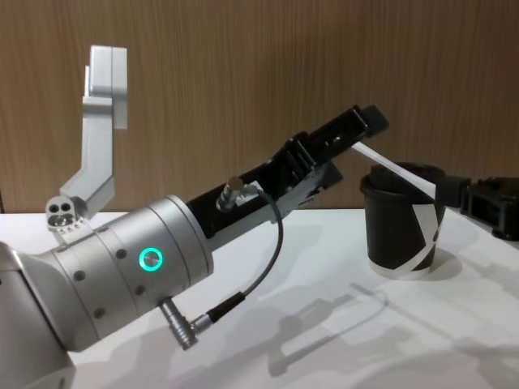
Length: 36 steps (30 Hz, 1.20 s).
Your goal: Pick up the straw with one hand, pass it to the other hand, and insert it into the cup.
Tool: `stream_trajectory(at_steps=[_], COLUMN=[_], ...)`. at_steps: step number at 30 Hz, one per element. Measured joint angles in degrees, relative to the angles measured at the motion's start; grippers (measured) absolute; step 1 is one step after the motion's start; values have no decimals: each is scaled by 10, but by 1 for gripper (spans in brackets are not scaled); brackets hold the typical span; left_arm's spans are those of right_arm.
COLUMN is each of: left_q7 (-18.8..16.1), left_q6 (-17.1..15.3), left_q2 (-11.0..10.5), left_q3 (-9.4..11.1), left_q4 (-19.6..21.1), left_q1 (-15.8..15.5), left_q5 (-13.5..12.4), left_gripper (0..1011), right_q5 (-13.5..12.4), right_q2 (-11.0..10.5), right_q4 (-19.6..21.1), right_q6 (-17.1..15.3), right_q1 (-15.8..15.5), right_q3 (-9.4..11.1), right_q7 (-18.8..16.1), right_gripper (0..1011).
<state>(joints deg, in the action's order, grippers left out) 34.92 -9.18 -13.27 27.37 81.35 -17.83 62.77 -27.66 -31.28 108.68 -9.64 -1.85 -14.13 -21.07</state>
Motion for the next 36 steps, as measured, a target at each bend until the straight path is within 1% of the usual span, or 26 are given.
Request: stream_trajectory(at_steps=[8, 15, 24, 34, 36], left_q7=[7, 18, 36, 49, 51], left_q6=[-10, -16, -17, -10, -9], left_q2=[14, 22, 33, 39, 40], left_q3=[2, 6, 15, 24, 25], left_q4=[-23, -40, -57, -68, -70], left_q1=[-9, -17, -31, -43, -45], left_q5=[23, 37, 46, 48, 48], left_gripper=[1003, 1002, 1003, 1003, 961], right_q5=[0, 0, 0, 0, 0], right_q2=[0, 0, 0, 0, 0], right_q4=[0, 0, 0, 0, 0], right_q6=[0, 0, 0, 0, 0], right_q1=[0, 0, 0, 0, 0], right_q3=[0, 0, 0, 0, 0], right_q7=[0, 0, 0, 0, 0], right_gripper=[6, 5, 6, 6, 6])
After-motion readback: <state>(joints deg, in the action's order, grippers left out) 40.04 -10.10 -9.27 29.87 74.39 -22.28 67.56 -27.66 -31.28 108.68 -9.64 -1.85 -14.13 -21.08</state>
